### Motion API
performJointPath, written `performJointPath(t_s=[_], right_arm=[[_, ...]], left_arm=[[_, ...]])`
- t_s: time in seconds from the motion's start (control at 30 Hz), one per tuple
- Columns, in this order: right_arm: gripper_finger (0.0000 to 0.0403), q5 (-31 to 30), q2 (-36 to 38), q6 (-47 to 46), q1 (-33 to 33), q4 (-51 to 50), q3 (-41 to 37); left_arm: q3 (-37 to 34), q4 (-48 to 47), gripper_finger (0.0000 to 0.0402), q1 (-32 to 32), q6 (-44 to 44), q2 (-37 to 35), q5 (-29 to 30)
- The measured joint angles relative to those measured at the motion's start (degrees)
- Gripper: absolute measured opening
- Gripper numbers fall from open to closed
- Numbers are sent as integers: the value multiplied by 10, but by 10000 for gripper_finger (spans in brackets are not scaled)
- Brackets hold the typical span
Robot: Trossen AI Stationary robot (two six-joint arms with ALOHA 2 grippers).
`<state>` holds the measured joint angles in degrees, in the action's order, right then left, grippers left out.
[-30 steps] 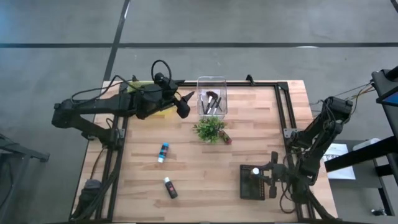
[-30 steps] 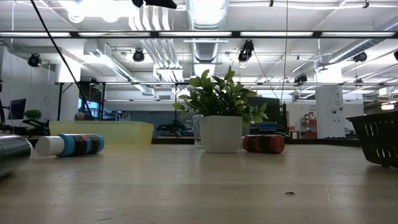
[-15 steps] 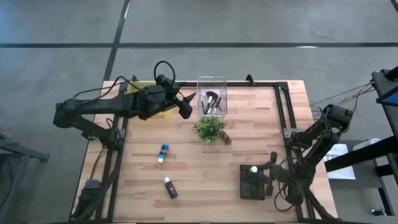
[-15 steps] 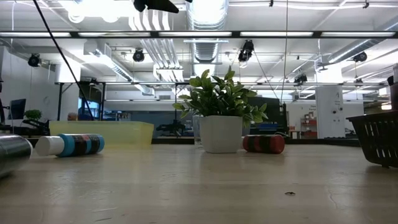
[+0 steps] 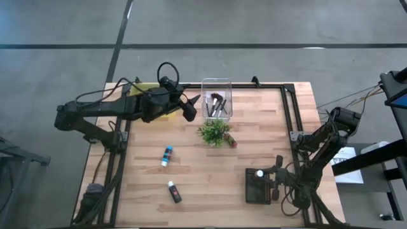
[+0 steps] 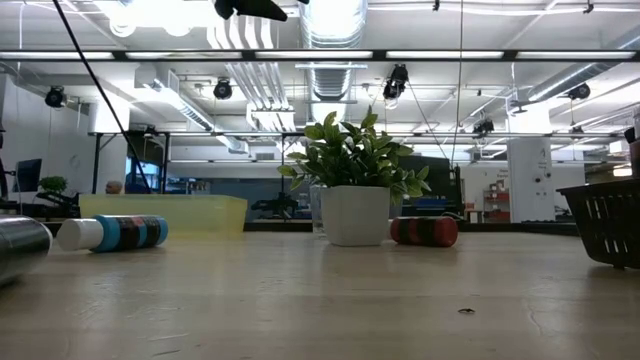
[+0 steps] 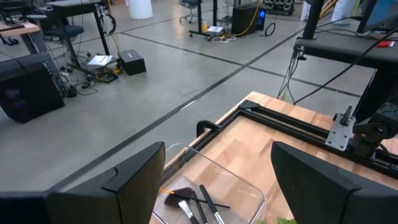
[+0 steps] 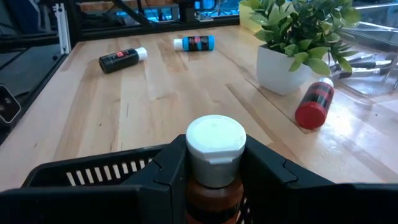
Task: Pick & Place Paint Supplies
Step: Put the brown paint bottle into the black bin
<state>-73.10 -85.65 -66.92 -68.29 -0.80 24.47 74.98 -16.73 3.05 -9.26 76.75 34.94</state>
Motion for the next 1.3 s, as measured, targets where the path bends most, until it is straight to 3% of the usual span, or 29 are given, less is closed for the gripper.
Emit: performJointPath(t_s=[0.3, 0.57, 0.83, 1.3], right_arm=[[110, 17, 9, 47, -2, 3, 22], [110, 5, 33, 6, -13, -40, 25], [110, -1, 68, -61, -25, -145, 25], [110, 9, 26, -109, -35, -155, 19]], left_arm=[[0, -10, 301, 0, -3, 0, 0], [0, -12, 301, -1, -13, 0, -4], [0, -12, 301, -3, -15, 0, -5], [0, -16, 301, -3, -17, 0, -5]])
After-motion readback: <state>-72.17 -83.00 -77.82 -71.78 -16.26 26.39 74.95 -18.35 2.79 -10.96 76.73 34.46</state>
